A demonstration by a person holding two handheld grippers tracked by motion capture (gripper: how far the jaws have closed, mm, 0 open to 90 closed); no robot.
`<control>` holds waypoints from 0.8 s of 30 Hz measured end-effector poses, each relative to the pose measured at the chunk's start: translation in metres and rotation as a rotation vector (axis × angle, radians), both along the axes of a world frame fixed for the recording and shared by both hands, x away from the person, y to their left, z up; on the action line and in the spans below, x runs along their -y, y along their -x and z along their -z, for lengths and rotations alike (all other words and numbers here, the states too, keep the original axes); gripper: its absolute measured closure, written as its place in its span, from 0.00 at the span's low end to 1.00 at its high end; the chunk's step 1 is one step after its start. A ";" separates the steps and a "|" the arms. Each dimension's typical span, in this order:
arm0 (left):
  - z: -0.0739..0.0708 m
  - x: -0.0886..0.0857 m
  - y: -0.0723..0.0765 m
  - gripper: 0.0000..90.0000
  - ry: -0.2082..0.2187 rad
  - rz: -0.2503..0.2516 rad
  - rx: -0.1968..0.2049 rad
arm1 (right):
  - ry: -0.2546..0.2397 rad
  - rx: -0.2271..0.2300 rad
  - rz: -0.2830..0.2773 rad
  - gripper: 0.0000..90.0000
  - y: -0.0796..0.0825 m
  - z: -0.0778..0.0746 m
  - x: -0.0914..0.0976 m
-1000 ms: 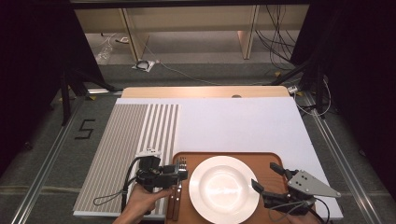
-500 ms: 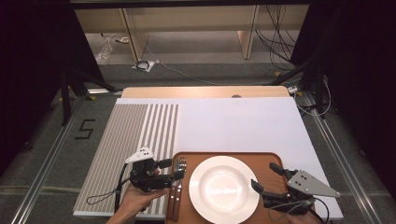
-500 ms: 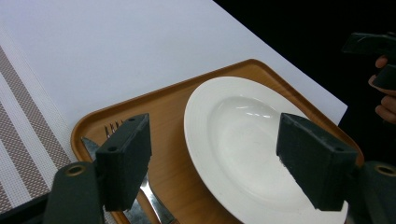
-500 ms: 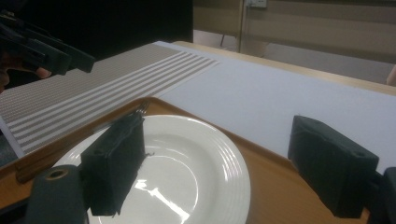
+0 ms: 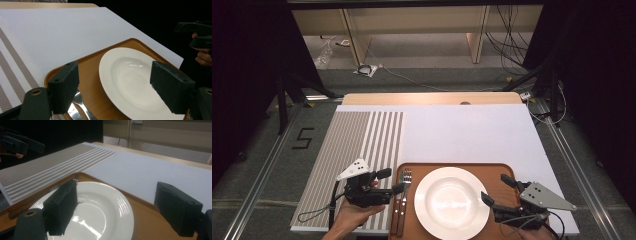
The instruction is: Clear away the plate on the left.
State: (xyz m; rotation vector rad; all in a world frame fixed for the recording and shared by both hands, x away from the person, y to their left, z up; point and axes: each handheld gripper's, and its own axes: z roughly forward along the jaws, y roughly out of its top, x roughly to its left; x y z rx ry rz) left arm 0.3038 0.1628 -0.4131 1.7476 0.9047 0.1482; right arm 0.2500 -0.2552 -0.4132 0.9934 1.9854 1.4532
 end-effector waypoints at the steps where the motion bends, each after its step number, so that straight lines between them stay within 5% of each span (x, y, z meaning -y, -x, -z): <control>1: -0.001 -0.001 0.000 0.26 0.001 -0.002 0.004 | 0.000 0.000 0.000 0.22 0.000 0.000 0.000; 6: -0.004 -0.004 0.004 0.25 -0.015 -0.010 0.051 | 0.000 -0.001 0.001 0.22 0.000 0.000 0.000; 15: -0.007 -0.014 0.009 0.23 0.016 -0.038 0.098 | 0.000 0.001 -0.001 0.22 0.000 0.000 0.000; 24: -0.007 -0.023 0.012 0.22 0.020 -0.049 0.117 | 0.000 -0.002 0.002 0.22 0.000 0.000 0.000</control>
